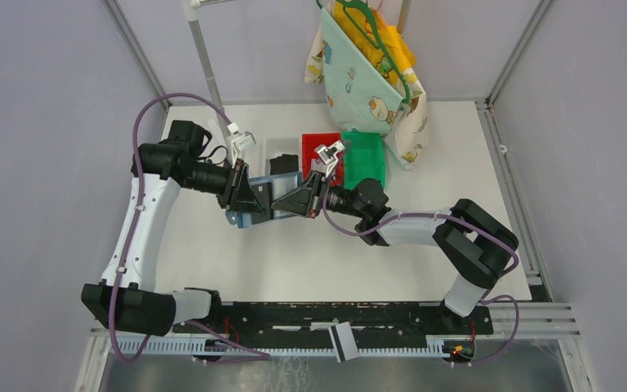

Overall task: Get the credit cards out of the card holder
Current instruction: Remove the credit card from the card holder.

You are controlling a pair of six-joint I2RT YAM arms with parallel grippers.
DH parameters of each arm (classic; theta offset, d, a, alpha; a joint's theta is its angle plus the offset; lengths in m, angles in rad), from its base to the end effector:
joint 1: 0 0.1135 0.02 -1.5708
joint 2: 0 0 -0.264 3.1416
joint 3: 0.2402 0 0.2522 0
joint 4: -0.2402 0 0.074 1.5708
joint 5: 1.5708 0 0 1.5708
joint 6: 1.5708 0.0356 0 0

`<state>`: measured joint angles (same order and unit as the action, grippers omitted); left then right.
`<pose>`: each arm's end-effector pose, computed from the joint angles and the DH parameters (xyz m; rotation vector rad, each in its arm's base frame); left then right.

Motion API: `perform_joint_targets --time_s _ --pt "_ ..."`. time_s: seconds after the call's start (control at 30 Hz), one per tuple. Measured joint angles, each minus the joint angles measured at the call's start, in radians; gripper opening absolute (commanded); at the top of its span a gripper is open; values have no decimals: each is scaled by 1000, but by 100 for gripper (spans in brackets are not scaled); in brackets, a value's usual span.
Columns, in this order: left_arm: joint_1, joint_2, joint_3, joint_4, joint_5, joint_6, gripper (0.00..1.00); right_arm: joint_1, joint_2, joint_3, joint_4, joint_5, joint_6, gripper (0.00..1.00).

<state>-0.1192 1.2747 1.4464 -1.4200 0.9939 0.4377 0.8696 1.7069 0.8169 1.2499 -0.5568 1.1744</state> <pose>0.1987 -0.0538 0.3784 0.8659 2.2562 -1.2270 0.2141 0.2827 0.2592 -0.3763 1.5430 2.0283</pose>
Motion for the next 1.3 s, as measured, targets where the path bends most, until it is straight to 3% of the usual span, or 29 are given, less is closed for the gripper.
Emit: perform_joint_targets --time_s 0.37,0.6,0.67,0.77,0.83,0.9,1.0,1.1,1.3 --pt "0 4 32 -25 30 27 33 0 0 -16 54 35 17 2" --pt "-1 3 61 -37 36 29 33 -2 -2 -32 98 47 30 0" --pt "-1 3 77 -40 37 29 27 -3 -7 -37 108 53 34 0" --pt "-1 2 87 -40 35 35 4 -6 -15 -46 129 58 35 0" --pt "0 2 87 -35 31 41 2 -6 -25 -56 142 58 36 0" --pt "-1 2 87 -34 30 41 2 -6 -28 -60 145 58 37 9" --pt "-1 2 87 -34 31 40 2 -6 -28 -60 146 58 41 33" --pt "-1 2 87 -34 36 40 2 -5 -28 -58 149 59 39 39" --pt "0 0 87 -34 44 40 2 6 -26 -21 140 56 29 20"
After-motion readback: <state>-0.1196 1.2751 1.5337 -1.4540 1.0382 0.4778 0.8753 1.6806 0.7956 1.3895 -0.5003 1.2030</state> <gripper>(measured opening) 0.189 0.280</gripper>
